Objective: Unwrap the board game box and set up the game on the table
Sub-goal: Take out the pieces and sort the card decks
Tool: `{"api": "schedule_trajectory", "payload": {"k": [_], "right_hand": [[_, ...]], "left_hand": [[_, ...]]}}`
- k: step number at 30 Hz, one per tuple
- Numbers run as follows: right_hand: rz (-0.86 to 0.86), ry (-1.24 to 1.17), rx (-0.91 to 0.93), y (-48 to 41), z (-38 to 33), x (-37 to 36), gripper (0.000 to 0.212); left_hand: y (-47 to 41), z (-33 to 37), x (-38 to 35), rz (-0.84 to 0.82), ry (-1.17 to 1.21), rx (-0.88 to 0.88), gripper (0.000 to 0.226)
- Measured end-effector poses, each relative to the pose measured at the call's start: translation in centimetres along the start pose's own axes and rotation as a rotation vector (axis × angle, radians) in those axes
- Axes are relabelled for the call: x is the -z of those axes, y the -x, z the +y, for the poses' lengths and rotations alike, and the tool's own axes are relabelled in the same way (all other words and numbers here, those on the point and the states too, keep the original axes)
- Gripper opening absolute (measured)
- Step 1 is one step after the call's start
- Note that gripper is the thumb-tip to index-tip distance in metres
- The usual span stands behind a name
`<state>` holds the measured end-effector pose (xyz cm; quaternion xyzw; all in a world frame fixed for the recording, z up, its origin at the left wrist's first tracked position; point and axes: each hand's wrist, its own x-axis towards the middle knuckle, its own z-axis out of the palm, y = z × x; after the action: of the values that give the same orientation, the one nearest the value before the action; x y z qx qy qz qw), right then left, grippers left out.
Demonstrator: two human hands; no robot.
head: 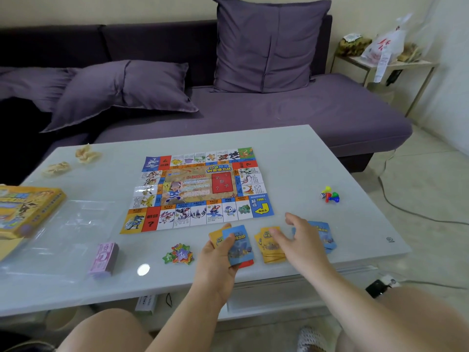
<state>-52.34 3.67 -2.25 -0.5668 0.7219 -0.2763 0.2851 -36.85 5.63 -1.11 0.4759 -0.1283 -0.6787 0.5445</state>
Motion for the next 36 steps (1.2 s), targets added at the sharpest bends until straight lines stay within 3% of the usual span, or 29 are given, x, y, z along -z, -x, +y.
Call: {"api": "schedule_trajectory", "payload": {"k": [4, 7, 12, 16, 18, 21, 23, 29, 36], "right_hand": [[-0.234, -0.282, 0.013, 1.6, -0.9, -0.3, 0.021], [-0.214, -0.353, -0.010, 1.1, 0.0, 0.1, 0.008], [0.107, -0.302, -0.117, -1.4, 3.5, 3.5, 0.021], [0.197, 0.003, -0.156, -1.4, 4.7, 4.3, 0.046], [0.152, -0.104, -0.080, -0.5, 3.3, 3.8, 0.044], [-0.105, -0.288, 0.023, 1.3, 0.6, 2.2, 0.017], [-0.198, -0.307, 0.062, 1.8, -0.5, 1.1, 0.014], [-0.210, -0.464, -0.057, 1.4, -1.6, 0.4, 0.008], [-0.294, -0.451, -0.002, 2.9, -3.5, -1.1, 0.011]], "left_hand": [[0.3, -1.1, -0.8, -0.073, 0.001, 0.042, 0.022], [0.6, -1.1, -1.5, -0.115, 0.019, 0.087, 0.022], [0.8, -0.8, -1.5, -0.159, -0.007, 0.073, 0.029], [0.9, -1.4, -1.3, -0.158, -0.127, 0.030, 0.029], [0.9, -1.6, -1.4, -0.154, -0.166, 0.022, 0.028], [1.0, -1.8, -1.5, -0.168, -0.175, 0.015, 0.029], [1.2, -1.5, -1.5, -0.196, -0.152, 0.010, 0.029], [1.3, 0.1, 0.6, -0.195, -0.196, -0.039, 0.029], [1.3, 0.4, 1.5, -0.098, -0.284, -0.108, 0.017]]}}
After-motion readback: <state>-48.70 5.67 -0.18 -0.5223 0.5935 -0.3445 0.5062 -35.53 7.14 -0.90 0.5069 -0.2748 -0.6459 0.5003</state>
